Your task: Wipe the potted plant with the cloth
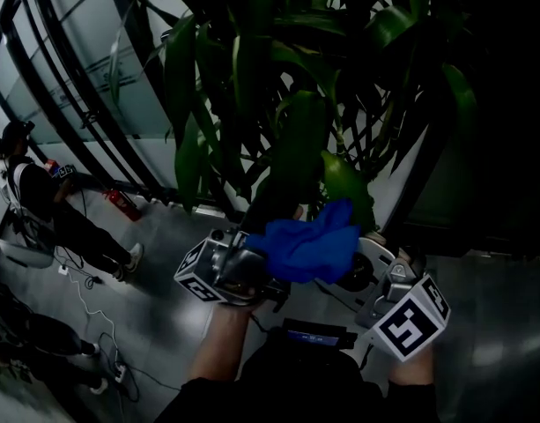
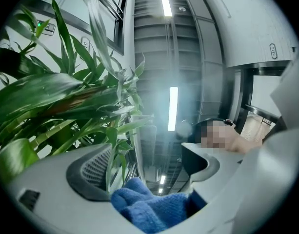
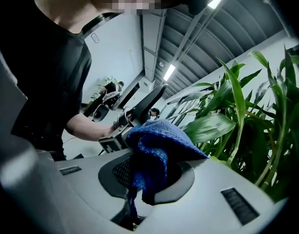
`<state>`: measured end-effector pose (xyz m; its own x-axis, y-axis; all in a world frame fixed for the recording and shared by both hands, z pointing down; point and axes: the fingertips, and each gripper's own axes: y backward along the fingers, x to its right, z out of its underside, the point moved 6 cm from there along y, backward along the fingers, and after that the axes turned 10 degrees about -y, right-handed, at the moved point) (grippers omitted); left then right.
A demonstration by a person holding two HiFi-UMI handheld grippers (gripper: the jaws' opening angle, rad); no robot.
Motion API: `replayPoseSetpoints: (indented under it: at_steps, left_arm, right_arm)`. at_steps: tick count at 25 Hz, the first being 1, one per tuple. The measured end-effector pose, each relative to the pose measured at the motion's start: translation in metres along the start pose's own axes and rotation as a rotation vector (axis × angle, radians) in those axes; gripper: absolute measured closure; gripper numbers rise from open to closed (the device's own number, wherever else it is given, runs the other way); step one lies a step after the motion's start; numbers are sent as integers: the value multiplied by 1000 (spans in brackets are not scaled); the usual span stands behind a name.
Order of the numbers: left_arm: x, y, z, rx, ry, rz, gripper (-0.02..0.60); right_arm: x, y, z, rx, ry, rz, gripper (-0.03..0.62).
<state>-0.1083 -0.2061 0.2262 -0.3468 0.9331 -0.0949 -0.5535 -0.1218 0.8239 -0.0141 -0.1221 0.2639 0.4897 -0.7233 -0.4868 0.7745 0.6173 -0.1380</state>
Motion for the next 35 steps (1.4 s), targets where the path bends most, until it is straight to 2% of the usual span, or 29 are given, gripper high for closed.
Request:
replayPoseSetpoints:
  at_steps: [4, 6, 9, 12, 16, 19, 23, 26, 35]
  left_arm:
    - [1, 5, 1, 2, 5, -18, 141]
    - [1, 7, 1, 3, 4, -29, 141]
    - [0, 11, 0, 6, 4, -45, 141]
    - [1, 15, -2, 9, 5, -54, 141]
    - [5, 11, -4, 11, -13, -46, 141]
    - [12, 5, -3, -1, -29, -35, 141]
    - [19, 0, 3, -18, -51, -26, 141]
    - [18, 2, 5, -22, -56, -44, 141]
    - [15, 1, 14, -37, -63, -73, 141]
  right_arm:
    - [9, 28, -5, 32, -53, 23, 520]
    - [17, 47, -10, 115, -116, 45, 520]
    - [35, 74, -27, 315, -210, 88, 520]
    - [59, 94, -42, 482, -272, 179, 520]
    - [88, 91, -61, 565, -249, 324, 520]
    - [87, 64, -68, 510, -191, 318, 520]
    - [73, 7, -60, 299, -60, 270, 520]
    - [54, -12, -41, 182, -54, 220, 520]
    - [13, -21, -14, 104, -8, 45, 520]
